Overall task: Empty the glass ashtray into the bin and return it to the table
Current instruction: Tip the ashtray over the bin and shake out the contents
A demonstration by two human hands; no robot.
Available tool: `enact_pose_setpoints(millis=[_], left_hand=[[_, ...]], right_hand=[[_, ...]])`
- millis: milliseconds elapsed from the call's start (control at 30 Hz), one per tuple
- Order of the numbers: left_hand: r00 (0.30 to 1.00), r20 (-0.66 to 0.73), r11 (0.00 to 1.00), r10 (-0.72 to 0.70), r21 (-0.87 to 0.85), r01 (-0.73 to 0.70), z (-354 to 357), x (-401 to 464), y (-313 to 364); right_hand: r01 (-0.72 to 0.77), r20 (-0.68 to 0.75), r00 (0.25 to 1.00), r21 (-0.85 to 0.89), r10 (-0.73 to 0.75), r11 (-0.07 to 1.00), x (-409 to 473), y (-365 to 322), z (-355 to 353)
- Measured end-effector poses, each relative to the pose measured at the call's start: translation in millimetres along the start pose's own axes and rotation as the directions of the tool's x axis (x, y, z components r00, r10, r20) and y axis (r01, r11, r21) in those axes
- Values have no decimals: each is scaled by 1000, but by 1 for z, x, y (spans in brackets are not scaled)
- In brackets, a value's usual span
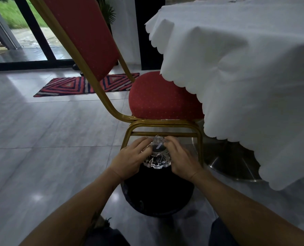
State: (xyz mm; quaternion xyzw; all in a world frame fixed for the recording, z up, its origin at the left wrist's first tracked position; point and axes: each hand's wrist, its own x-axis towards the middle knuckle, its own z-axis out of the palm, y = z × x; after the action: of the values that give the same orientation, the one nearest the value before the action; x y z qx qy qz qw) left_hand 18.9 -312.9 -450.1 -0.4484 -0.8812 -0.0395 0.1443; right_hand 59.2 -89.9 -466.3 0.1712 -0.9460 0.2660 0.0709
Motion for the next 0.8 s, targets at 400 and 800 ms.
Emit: enact_pose_setpoints(millis=[400, 800], left_hand=[[982, -77, 975, -172, -156, 159, -14, 6, 5], [762, 144, 495, -631, -682, 539, -14, 12, 23]], right_hand=[[-68, -114, 990, 163, 87, 984, 10, -14, -1], [-300, -208, 891, 397, 403, 867, 22, -20, 6]])
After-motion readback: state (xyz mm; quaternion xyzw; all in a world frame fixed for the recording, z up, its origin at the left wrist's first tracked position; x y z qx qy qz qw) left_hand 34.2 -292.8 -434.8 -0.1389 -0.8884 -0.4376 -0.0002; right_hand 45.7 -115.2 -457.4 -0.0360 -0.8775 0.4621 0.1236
